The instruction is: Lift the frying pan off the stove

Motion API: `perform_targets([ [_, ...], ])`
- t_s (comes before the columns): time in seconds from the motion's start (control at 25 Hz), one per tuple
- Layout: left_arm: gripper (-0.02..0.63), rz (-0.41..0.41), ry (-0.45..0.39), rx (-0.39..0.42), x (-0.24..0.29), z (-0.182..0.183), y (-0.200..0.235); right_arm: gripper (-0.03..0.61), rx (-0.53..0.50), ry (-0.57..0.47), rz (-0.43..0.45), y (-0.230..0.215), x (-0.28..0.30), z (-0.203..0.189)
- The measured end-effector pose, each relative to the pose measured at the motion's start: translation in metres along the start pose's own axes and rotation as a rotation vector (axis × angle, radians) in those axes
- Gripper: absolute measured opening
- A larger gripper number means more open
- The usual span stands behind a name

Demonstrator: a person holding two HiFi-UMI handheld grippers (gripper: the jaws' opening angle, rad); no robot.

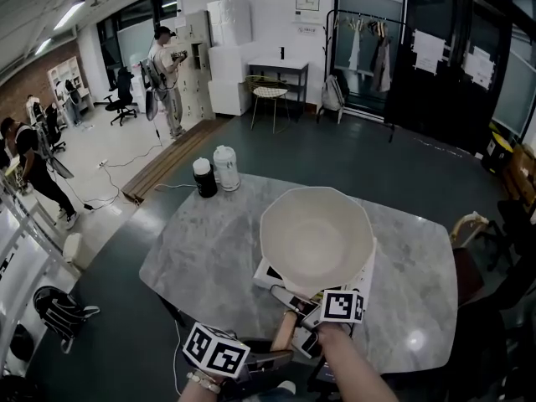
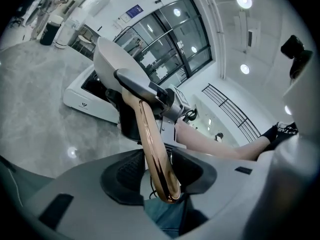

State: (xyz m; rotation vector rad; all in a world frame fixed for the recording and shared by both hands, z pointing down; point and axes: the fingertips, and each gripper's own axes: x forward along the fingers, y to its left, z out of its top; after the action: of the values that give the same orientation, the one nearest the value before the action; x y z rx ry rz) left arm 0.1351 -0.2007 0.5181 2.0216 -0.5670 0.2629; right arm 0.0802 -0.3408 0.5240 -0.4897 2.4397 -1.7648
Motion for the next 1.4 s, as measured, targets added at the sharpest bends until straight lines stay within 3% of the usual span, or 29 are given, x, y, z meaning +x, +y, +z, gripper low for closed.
perform_targets([
  [0.24, 0.175, -0.037, -0.039, 0.027, -0.009, 0.006, -0.004, 0.238, -0.011, -0.020, 0.020, 0.012, -0.001, 0.005],
  [0.76, 0.132, -0.131, -0.142, 0.063, -0.008, 0.030, -0.020, 0.230, -0.276, -0.047, -0.032, 0.066, -0.020, 0.042],
  [0.96, 0.129, -0.159, -0.134, 0.107, 0.001, 0.039, -0.034, 0.230, -0.344, -0.070, -0.047, 0.081, -0.034, 0.054],
  [1.4, 0.129, -0.272, -0.048, 0.201, 0.027, 0.041, -0.068, 0.222, -0.398, -0.260, -0.132, 0.094, -0.097, 0.077],
])
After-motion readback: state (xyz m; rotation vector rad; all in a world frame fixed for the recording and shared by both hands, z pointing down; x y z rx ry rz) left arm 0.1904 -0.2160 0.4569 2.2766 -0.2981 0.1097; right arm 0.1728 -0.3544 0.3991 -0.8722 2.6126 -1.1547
